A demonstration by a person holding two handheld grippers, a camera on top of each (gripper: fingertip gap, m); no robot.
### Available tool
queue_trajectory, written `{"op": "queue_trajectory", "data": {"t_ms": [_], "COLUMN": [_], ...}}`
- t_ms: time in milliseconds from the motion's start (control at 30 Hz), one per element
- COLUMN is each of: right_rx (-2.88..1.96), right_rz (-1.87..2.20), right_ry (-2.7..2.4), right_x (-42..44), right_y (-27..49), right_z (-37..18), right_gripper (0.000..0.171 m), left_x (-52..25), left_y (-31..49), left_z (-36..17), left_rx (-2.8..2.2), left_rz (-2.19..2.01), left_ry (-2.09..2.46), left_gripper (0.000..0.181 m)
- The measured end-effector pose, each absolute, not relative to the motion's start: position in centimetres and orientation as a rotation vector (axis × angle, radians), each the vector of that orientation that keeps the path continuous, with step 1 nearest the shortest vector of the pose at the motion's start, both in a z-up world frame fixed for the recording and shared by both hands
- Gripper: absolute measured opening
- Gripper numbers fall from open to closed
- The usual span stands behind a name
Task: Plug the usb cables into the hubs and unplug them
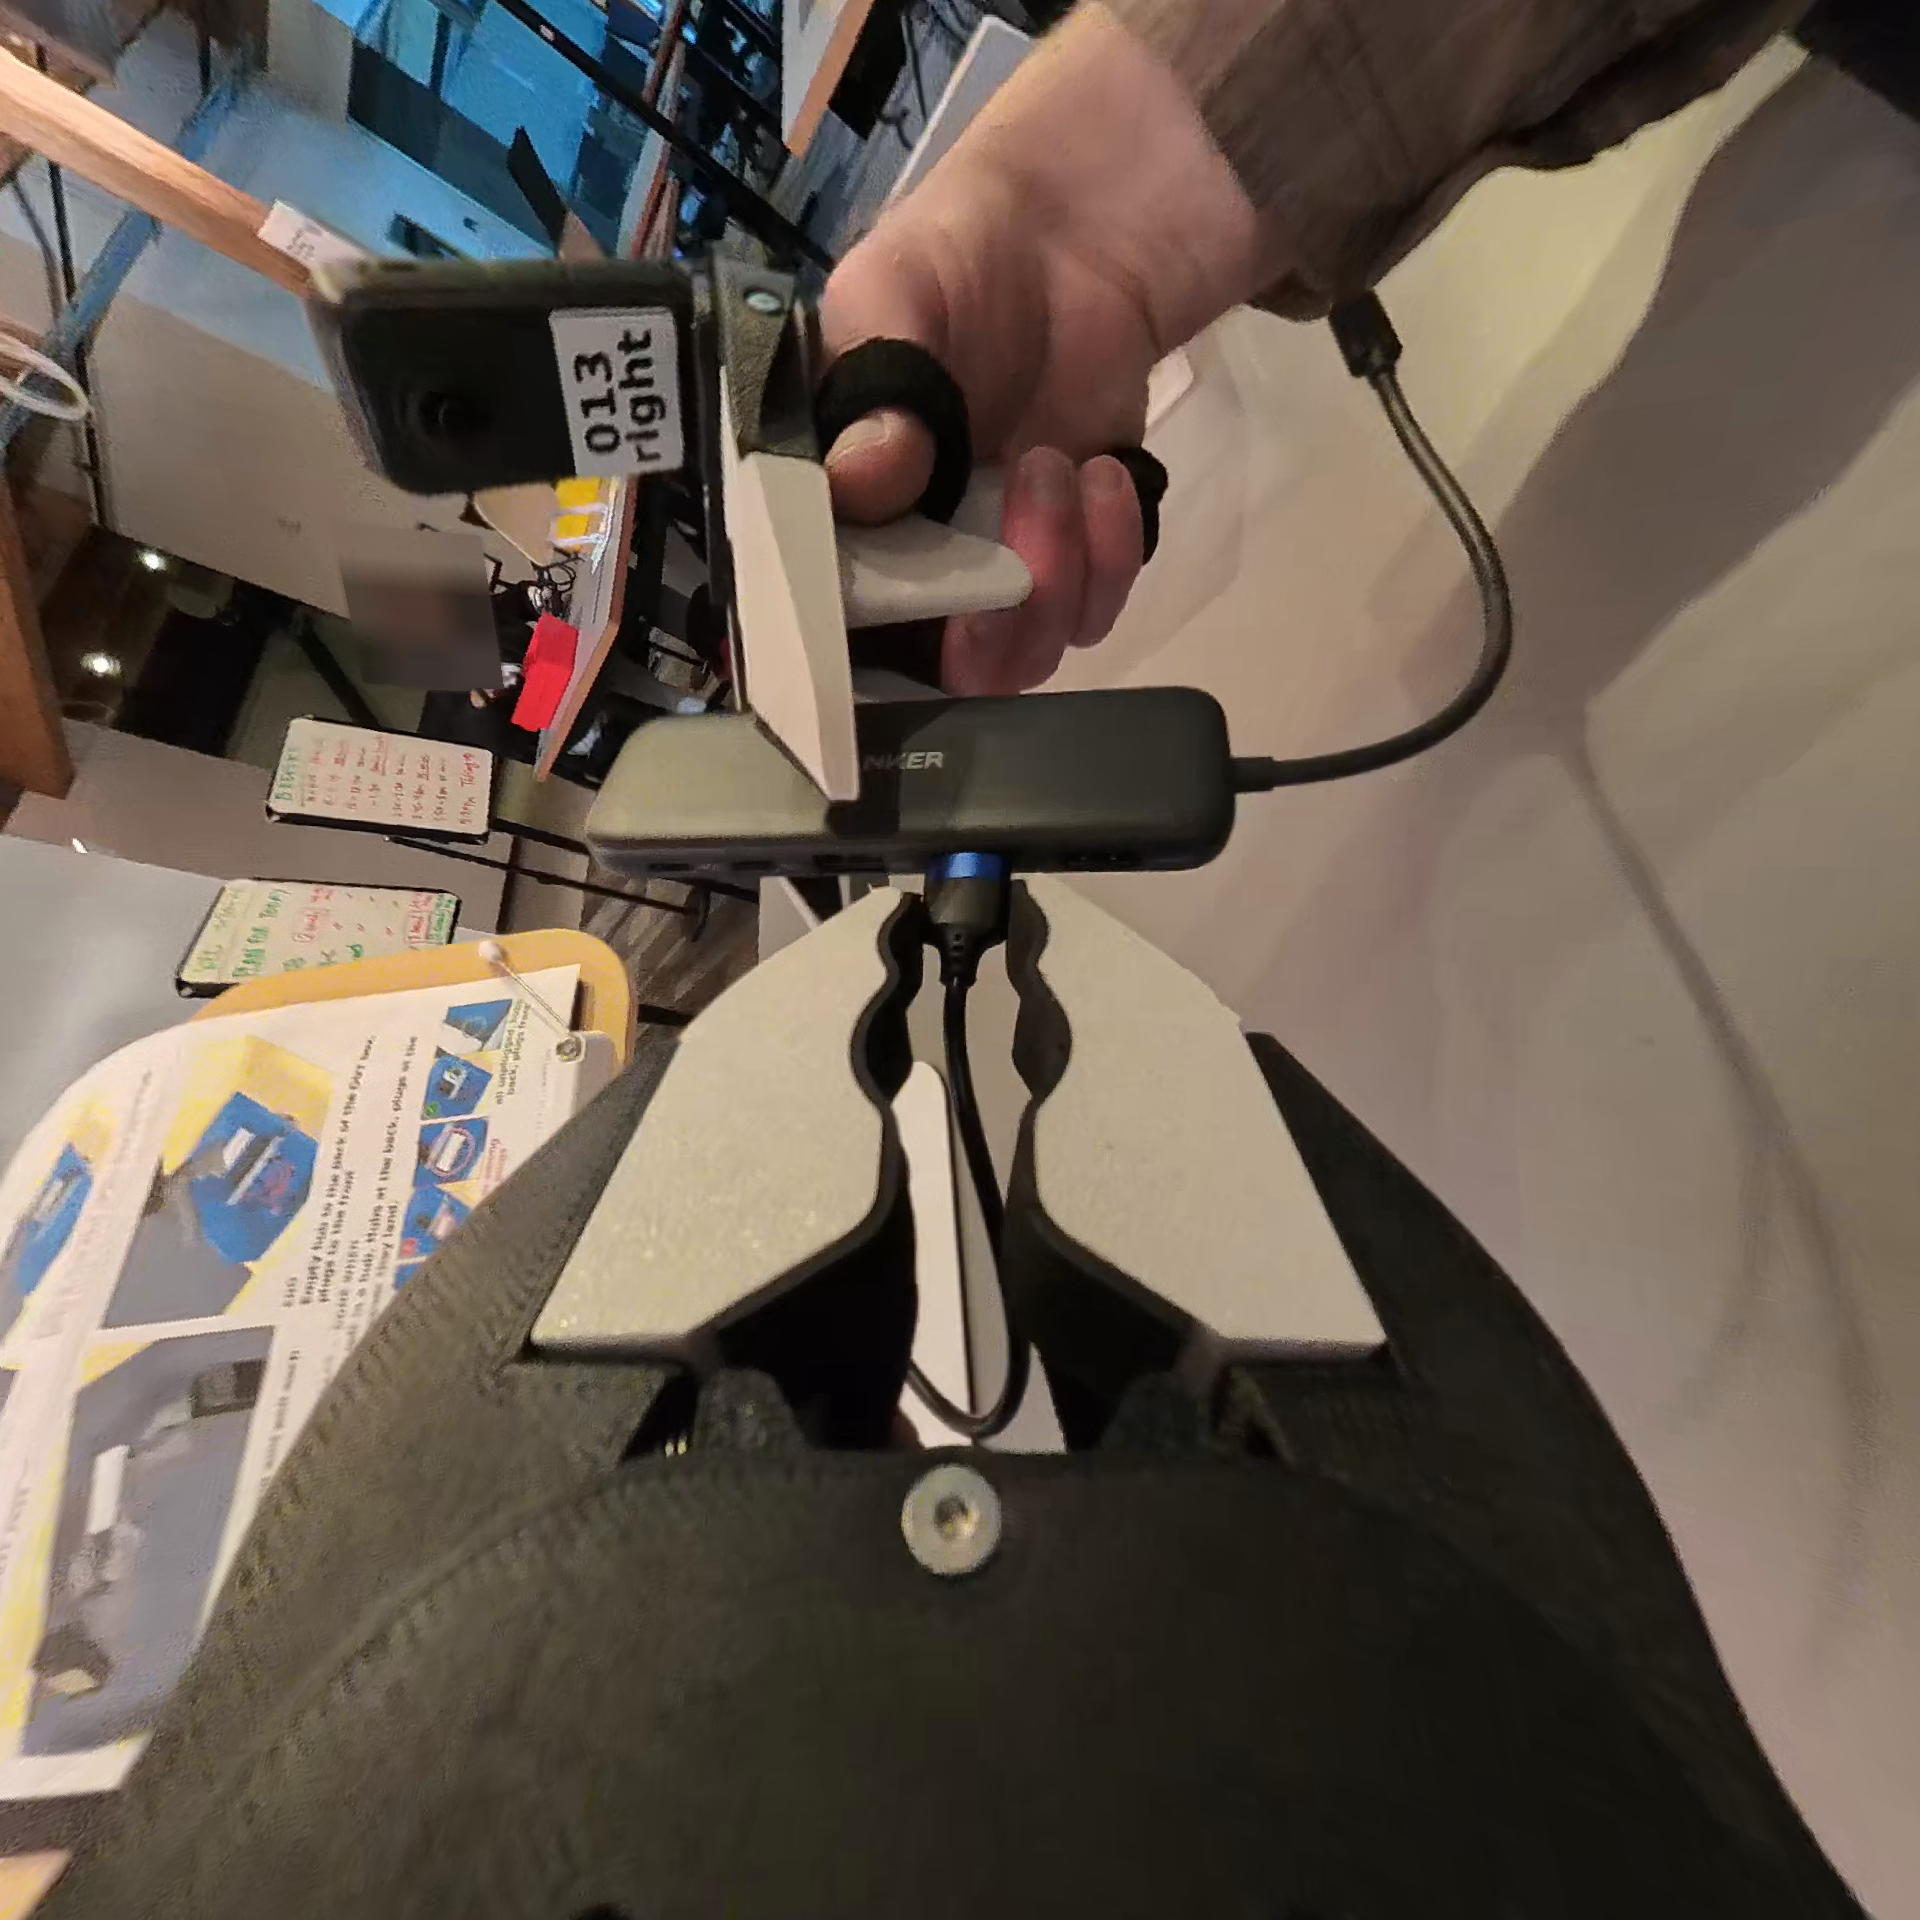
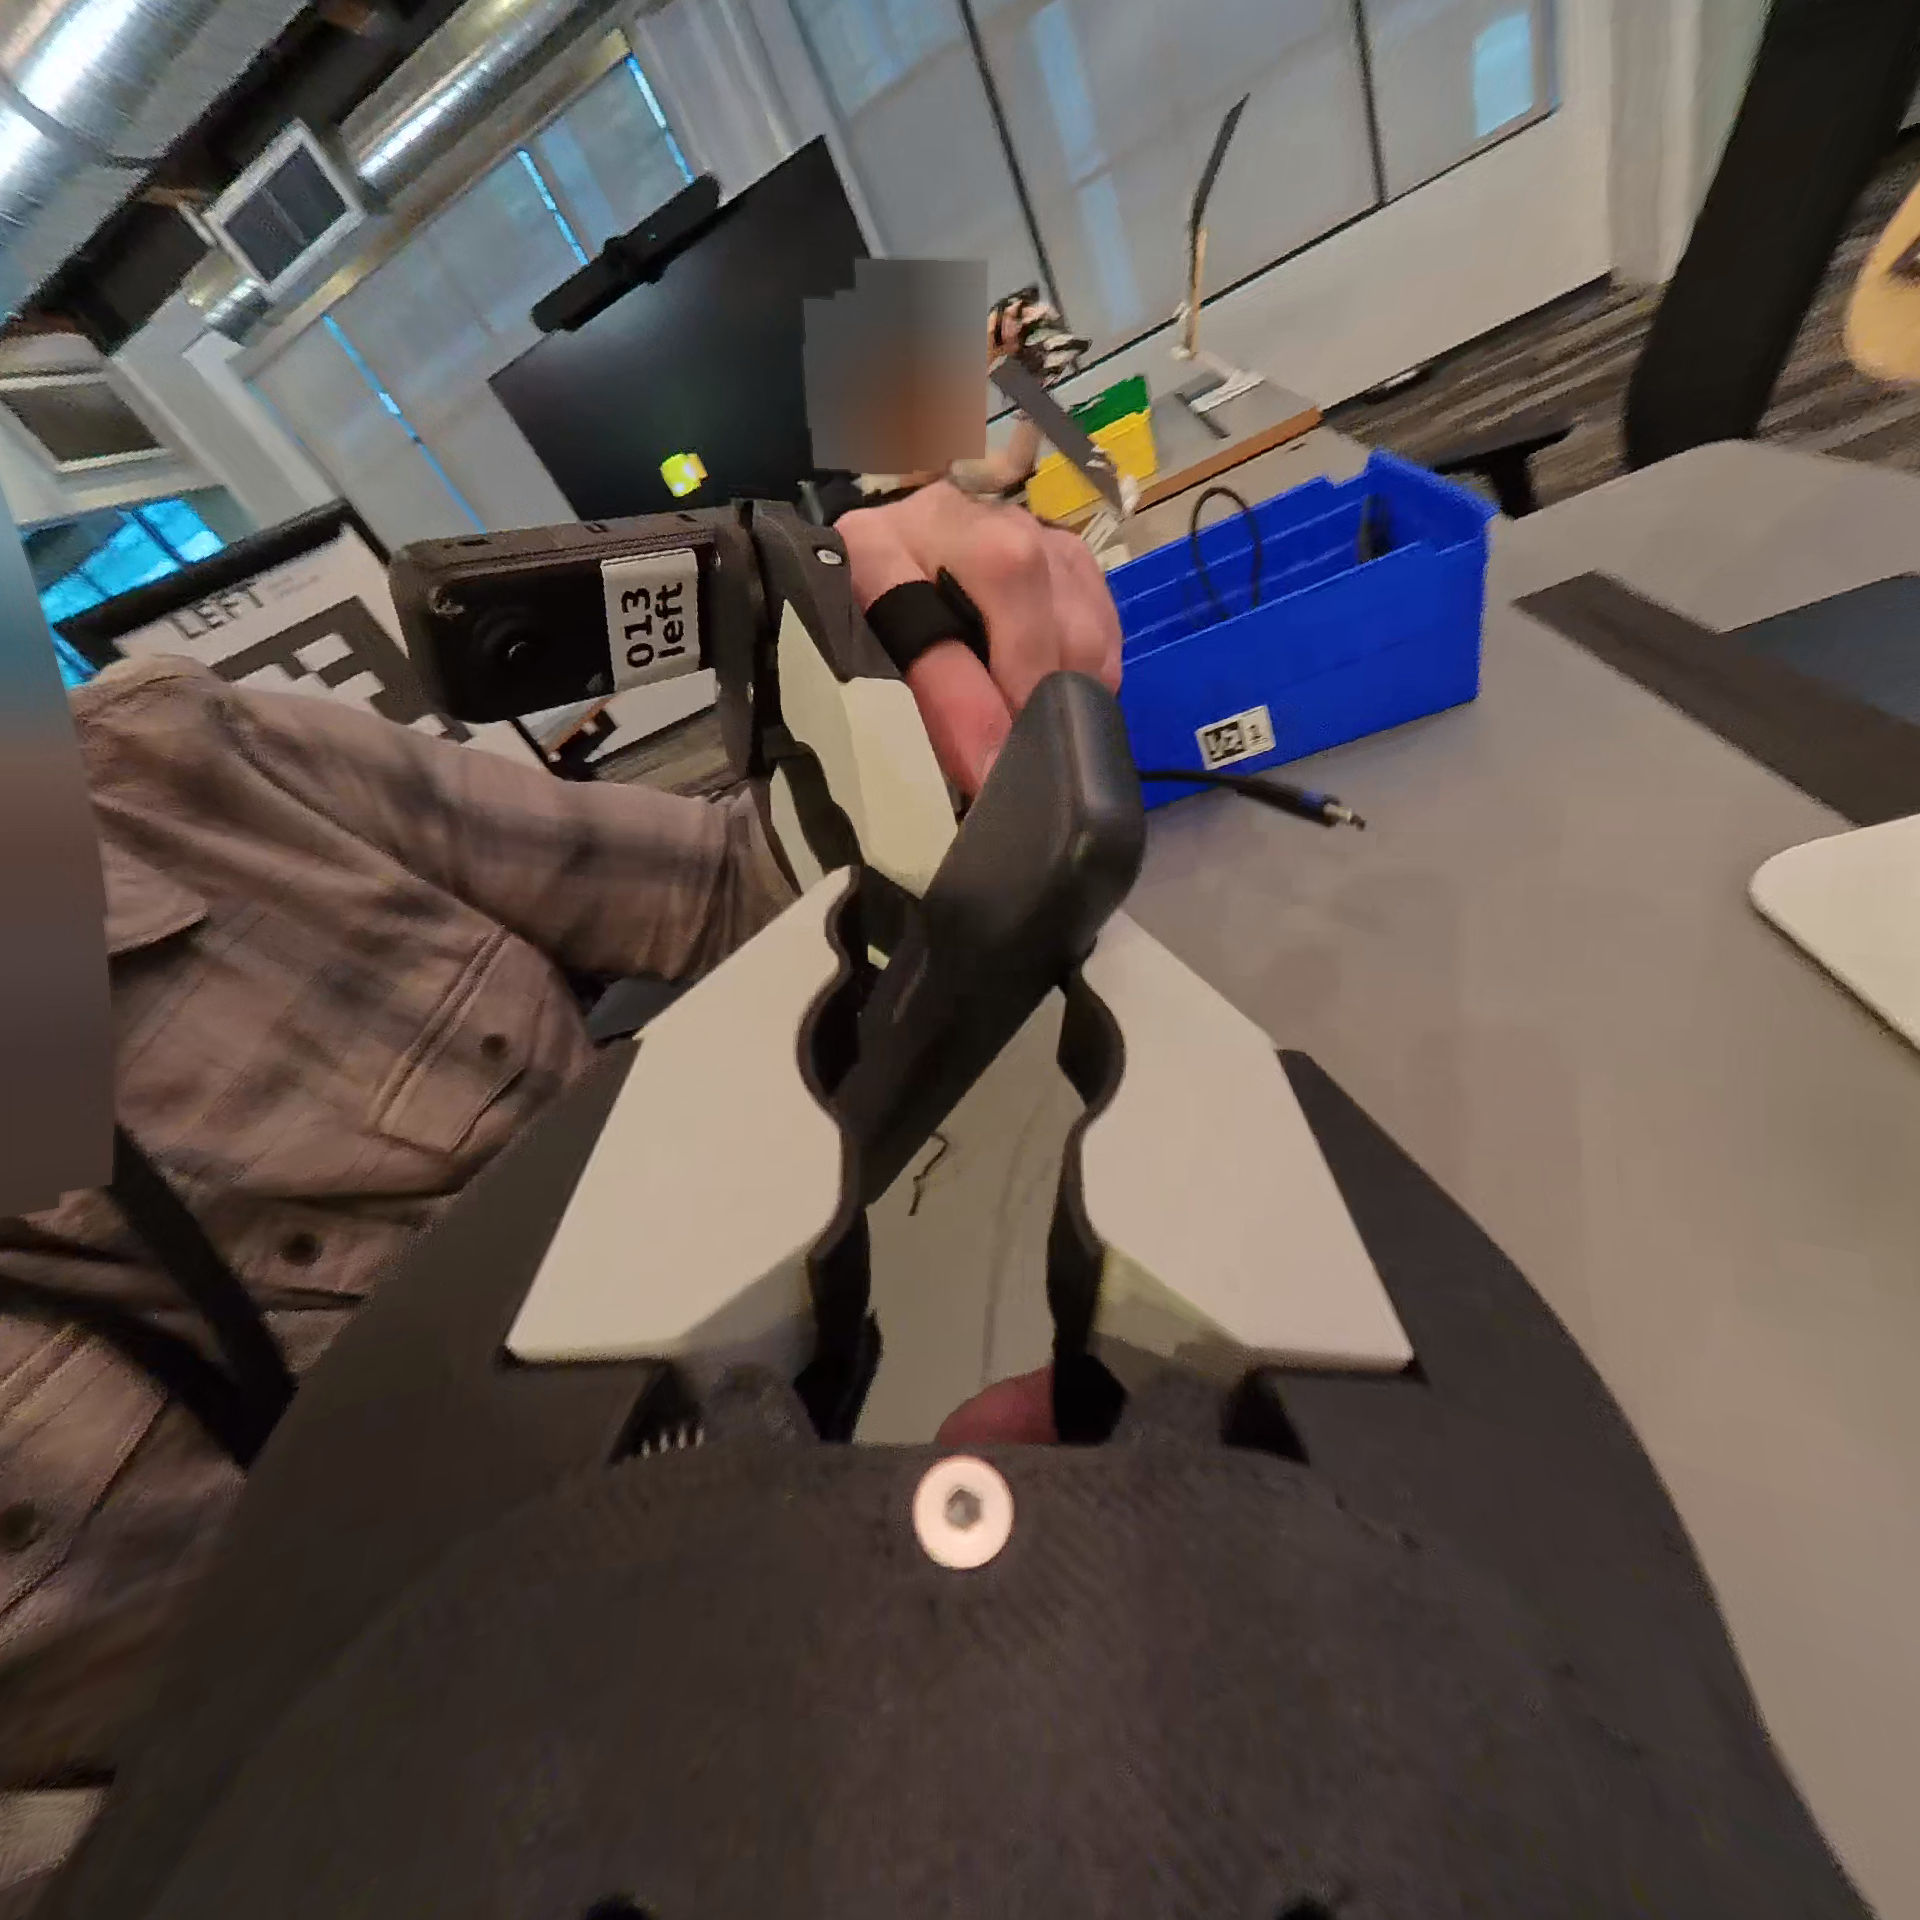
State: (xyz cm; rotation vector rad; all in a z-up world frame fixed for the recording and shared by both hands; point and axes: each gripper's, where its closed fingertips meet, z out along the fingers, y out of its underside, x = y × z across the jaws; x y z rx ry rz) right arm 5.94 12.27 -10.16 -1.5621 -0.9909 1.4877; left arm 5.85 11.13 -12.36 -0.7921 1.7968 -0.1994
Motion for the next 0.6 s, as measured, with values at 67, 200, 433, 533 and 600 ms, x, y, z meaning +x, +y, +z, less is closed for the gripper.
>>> {"op": "queue_trajectory", "data": {"t_ms": [67,200,433,533,600], "right_rx": [-1.587,-1.599,-1.507,-1.399,-1.375], "right_rz": [1.424,1.167,0.352,0.025,-0.132], "right_ry": [-0.954,-0.940,-1.068,-1.219,-1.316], "right_x": [6.2,7.4,9.9,8.8,7.2], "right_y": [13.1,14.6,15.7,14.4,14.0], "right_z": [-10.1,-9.3,-6.3,-5.9,-7.2], "right_gripper": [0.044,0.063,0.071,0.073,0.079], "left_x": [5.8,5.5,4.8,4.5,4.3], "left_y": [11.8,13.2,16.4,18.2,18.9], "left_z": [-12.3,-11.9,-11.6,-11.1,-10.9], "left_rx": [-0.847,-0.952,-1.169,-1.294,-1.367], "left_rz": [-0.246,-0.356,-0.496,-0.562,-0.608], "left_ry": [1.773,1.693,1.543,1.415,1.353], "left_gripper": [0.016,0.016,0.016,0.015,0.015]}}
